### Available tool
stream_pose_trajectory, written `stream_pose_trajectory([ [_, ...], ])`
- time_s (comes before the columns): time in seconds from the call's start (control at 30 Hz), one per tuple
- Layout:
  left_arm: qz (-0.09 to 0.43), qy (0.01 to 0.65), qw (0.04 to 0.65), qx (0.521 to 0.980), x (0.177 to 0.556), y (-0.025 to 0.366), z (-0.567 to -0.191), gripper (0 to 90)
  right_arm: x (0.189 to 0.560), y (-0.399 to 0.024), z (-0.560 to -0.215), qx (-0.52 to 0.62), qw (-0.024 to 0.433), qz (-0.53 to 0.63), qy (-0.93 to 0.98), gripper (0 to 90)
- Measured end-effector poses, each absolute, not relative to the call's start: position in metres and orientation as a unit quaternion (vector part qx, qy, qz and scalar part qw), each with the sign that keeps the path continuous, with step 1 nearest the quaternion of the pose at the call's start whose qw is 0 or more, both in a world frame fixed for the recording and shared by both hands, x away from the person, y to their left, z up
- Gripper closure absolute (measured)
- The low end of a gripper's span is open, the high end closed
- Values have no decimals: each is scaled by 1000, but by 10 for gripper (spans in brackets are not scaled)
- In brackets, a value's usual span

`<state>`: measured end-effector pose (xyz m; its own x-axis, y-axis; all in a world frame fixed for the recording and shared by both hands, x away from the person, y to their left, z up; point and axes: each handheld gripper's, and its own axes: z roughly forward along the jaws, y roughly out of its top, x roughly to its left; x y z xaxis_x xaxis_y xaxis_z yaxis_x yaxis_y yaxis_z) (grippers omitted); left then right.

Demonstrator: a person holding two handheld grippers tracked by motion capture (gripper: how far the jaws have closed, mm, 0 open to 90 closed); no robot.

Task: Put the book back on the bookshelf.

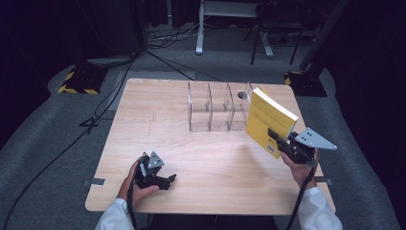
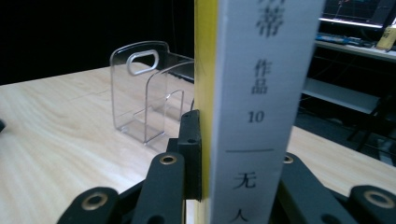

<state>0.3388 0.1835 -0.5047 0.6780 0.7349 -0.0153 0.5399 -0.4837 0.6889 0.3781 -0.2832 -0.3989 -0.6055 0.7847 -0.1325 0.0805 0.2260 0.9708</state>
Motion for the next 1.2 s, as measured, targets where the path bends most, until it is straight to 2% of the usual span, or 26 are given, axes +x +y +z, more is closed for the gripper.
stream_pose_trajectory([
  [0.3, 142, 373, 345, 849, 339, 183, -505, 151, 405, -266, -388, 326, 341, 534, 702, 760],
  [1.0, 140, 374, 342, 851, 340, 183, -504, 135, 467, -221, -388, 355, 370, 502, 696, 759],
  [1.2, 140, 374, 342, 851, 340, 183, -504, 135, 481, -216, -393, 372, 363, 503, 691, 760],
])
